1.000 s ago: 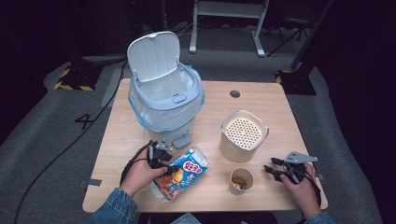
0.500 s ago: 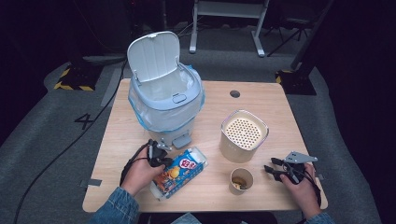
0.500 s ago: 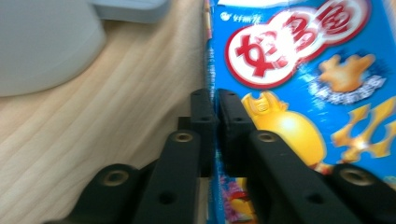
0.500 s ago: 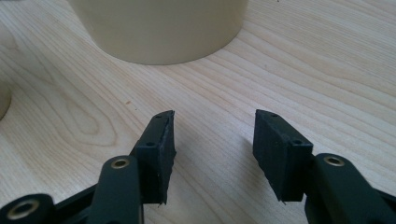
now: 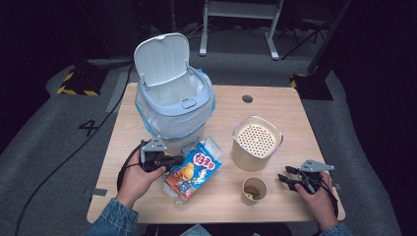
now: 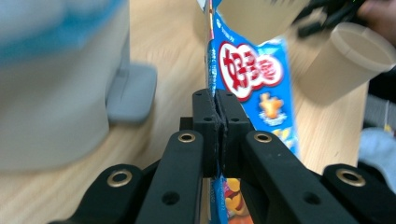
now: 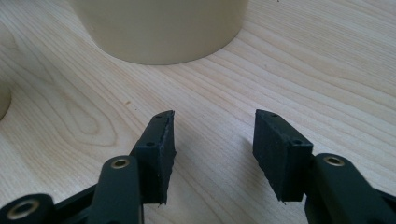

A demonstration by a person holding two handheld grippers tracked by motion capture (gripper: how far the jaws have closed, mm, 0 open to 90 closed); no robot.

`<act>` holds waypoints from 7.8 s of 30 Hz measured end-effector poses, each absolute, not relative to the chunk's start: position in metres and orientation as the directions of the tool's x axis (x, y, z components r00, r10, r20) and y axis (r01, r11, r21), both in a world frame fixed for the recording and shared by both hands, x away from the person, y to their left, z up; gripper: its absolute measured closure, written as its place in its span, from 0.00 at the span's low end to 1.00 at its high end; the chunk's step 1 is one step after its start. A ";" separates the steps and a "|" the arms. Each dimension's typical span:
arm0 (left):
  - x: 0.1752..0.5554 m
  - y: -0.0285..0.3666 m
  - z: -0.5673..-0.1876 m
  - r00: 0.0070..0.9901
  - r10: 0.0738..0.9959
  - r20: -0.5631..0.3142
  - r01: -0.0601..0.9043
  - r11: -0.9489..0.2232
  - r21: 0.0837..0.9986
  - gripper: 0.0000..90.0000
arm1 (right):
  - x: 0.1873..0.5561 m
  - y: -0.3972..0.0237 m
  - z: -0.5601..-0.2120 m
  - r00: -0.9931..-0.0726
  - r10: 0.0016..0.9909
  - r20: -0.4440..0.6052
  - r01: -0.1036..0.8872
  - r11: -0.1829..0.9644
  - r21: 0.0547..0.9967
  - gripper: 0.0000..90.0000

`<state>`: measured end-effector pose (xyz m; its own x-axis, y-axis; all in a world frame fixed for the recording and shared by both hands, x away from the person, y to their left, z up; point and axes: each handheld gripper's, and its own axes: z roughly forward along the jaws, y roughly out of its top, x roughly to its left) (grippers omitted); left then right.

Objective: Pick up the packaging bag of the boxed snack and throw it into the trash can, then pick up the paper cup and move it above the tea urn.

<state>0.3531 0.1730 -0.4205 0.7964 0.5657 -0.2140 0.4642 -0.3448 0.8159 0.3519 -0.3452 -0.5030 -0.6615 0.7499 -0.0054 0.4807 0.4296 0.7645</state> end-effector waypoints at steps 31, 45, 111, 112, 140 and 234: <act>0.357 0.188 -0.338 0.846 0.513 -0.146 0.225 -0.095 0.970 0.98 | 0.352 -0.345 -0.503 -0.662 0.750 -0.006 0.481 0.430 0.764 0.54; 0.365 0.193 -0.296 0.828 0.551 -0.102 0.144 -0.034 0.989 0.98 | 0.352 -0.345 -0.503 -0.662 0.750 -0.006 0.480 0.430 0.765 0.54; 0.468 0.195 -0.253 0.589 0.805 -0.074 0.111 0.010 0.994 0.98 | 0.351 -0.345 -0.503 -0.658 0.753 -0.011 0.479 0.430 0.765 0.54; 0.468 0.194 -0.254 0.594 0.801 -0.073 0.114 0.007 0.993 0.98 | 0.351 -0.345 -0.503 -0.659 0.752 -0.011 0.479 0.430 0.765 0.54; 0.448 0.210 -0.274 0.618 0.783 -0.071 0.231 -0.094 0.968 0.35 | 0.351 -0.345 -0.503 -0.659 0.753 -0.007 0.481 0.428 0.765 0.54; 0.357 0.195 -0.503 0.750 0.661 -0.024 0.491 -0.532 0.690 0.22 | 0.294 -0.252 -0.496 -0.883 0.465 0.060 0.279 0.418 0.864 0.30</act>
<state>0.3575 0.1953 -0.5030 0.7504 0.6605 -0.0243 0.4908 -0.5322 0.6898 0.2939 -0.2524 -0.4959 -0.8835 0.4646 0.0600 0.2788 0.4183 0.8645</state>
